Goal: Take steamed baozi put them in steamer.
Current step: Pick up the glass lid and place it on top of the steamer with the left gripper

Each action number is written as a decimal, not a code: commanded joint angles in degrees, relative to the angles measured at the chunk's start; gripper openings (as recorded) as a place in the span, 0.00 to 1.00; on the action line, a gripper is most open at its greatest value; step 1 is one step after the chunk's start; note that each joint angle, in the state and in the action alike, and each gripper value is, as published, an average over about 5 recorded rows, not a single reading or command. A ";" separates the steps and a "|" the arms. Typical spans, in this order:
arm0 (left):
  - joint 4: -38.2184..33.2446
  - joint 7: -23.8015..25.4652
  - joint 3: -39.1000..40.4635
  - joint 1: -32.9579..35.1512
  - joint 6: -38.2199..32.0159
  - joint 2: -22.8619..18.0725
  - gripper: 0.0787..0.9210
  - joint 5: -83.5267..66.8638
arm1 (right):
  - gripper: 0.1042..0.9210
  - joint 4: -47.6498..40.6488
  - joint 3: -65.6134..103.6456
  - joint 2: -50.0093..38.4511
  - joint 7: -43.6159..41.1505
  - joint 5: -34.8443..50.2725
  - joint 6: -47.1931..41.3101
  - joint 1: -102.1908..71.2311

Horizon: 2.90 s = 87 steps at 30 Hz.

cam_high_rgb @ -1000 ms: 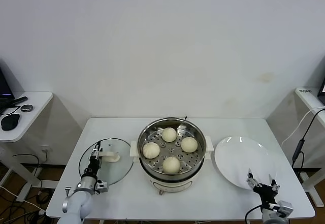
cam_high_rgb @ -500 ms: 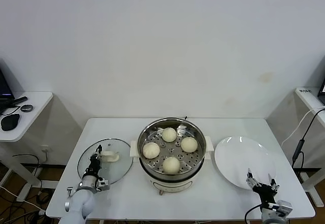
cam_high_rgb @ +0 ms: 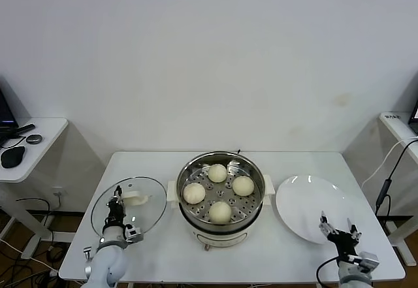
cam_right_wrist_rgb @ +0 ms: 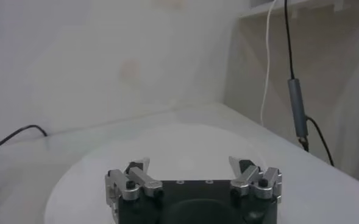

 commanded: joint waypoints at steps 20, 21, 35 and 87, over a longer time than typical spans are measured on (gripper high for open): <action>-34.84 22.64 5.97 5.76 22.46 -6.19 0.12 23.77 | 0.88 -0.29 -0.54 0.58 -0.31 0.87 -0.08 1.35; -35.59 23.45 6.61 5.32 22.54 -6.65 0.12 23.80 | 0.88 -0.28 -0.49 0.62 -0.33 0.79 -0.08 1.30; -30.02 28.09 24.86 -3.99 23.61 -8.91 0.12 23.68 | 0.88 2.15 0.29 2.16 -2.62 -2.20 -0.09 0.44; -13.61 25.66 36.34 -11.63 23.69 -15.22 0.12 26.46 | 0.88 3.42 -0.11 4.47 -3.91 -5.38 -0.63 0.22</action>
